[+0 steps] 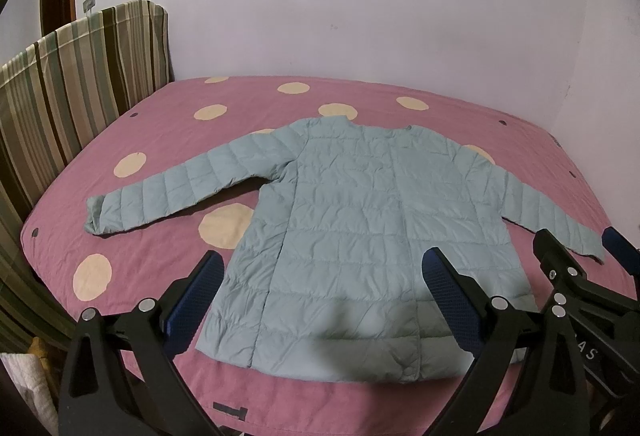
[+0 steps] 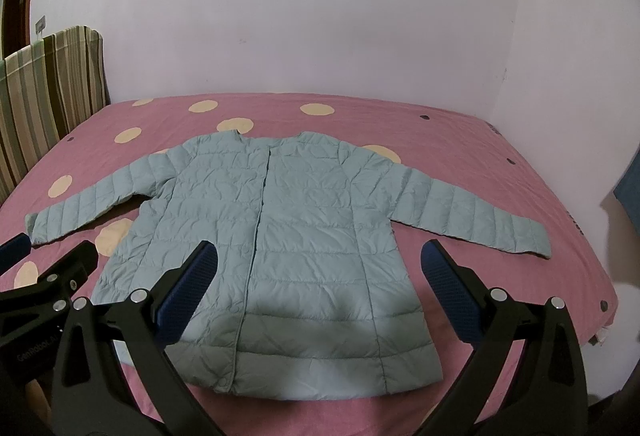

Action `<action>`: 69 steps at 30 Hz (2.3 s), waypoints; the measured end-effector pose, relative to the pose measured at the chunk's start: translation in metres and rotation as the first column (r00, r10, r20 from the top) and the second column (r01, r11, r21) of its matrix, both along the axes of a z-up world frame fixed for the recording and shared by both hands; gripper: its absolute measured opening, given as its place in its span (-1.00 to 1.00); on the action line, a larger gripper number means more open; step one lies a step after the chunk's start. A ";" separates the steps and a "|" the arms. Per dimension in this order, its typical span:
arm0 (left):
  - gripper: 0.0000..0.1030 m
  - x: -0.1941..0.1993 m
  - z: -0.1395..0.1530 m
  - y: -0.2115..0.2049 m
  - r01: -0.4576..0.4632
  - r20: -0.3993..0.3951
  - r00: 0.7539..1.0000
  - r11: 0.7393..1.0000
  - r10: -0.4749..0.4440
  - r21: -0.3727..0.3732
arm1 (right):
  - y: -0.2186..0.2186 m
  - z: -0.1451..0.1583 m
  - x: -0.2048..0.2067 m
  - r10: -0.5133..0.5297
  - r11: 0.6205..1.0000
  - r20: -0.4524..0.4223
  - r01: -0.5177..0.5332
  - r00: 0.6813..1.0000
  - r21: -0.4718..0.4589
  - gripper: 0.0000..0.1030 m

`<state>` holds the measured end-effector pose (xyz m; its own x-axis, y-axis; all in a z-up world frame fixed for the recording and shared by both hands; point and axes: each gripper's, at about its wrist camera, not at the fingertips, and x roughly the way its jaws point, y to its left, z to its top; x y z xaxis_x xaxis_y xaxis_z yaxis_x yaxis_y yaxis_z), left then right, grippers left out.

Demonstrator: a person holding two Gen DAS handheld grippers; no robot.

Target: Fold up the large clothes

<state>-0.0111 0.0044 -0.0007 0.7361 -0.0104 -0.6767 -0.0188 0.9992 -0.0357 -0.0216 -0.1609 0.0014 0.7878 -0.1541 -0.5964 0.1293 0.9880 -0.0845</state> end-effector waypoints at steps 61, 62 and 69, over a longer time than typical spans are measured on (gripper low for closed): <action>0.91 0.088 -0.111 0.104 -0.266 -0.184 0.948 0.964 0.261 0.000 | -0.169 -0.066 0.053 -0.275 0.931 -0.063 0.282 0.959 0.232 0.96; 0.91 0.091 -0.117 0.111 -0.289 -0.186 0.940 0.957 0.285 0.008 | -0.192 -0.072 0.054 -0.312 0.910 -0.068 0.319 0.948 0.266 0.95; 0.91 0.107 -0.161 0.168 -0.422 -0.246 0.881 0.907 0.404 -0.019 | -0.329 -0.126 0.058 -0.489 0.713 -0.178 0.509 0.854 0.482 0.29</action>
<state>0.0962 0.1725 -0.1616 0.5074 0.2067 -0.8365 -0.4455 0.8939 -0.0493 0.0364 -0.4903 -0.1246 0.6589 -0.1955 -0.7264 0.6227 0.6835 0.3809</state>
